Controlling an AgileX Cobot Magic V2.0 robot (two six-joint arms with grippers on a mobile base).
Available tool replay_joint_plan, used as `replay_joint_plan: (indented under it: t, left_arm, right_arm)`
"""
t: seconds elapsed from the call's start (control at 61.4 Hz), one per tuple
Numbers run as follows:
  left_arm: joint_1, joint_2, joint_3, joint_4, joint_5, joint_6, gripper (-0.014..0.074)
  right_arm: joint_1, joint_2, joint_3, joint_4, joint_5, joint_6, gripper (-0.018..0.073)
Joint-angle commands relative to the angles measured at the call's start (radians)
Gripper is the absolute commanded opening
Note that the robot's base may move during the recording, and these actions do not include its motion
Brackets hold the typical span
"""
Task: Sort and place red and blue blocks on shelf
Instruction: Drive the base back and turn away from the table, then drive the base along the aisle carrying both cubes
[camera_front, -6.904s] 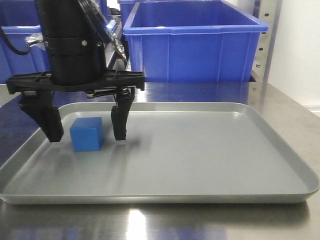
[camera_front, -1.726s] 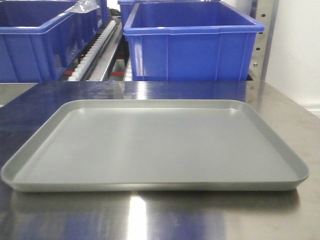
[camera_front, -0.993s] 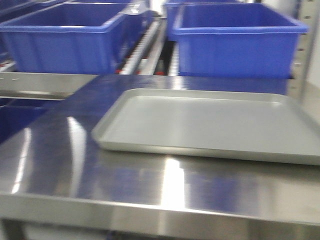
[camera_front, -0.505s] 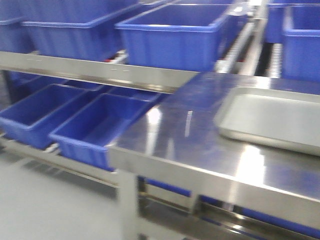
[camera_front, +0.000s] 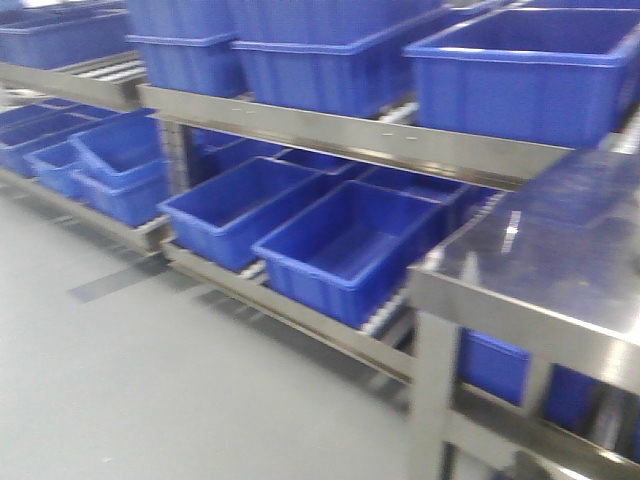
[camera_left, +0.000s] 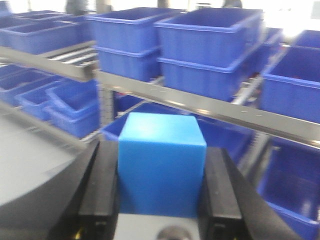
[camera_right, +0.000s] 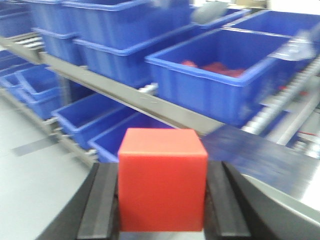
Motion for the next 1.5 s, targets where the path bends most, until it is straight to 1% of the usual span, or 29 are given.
replay_joint_plan:
  t: [0.0, 1.482]
  left_arm:
    - [-0.001, 0.008, -0.029, -0.001, -0.088, 0.001, 0.0122]
    - [-0.001, 0.008, -0.029, -0.001, -0.088, 0.001, 0.0122]
  right_arm:
    - [-0.006, 0.004, -0.029, 0.002, -0.088, -0.009, 0.0068]
    - [-0.006, 0.004, -0.029, 0.002, -0.088, -0.009, 0.0068]
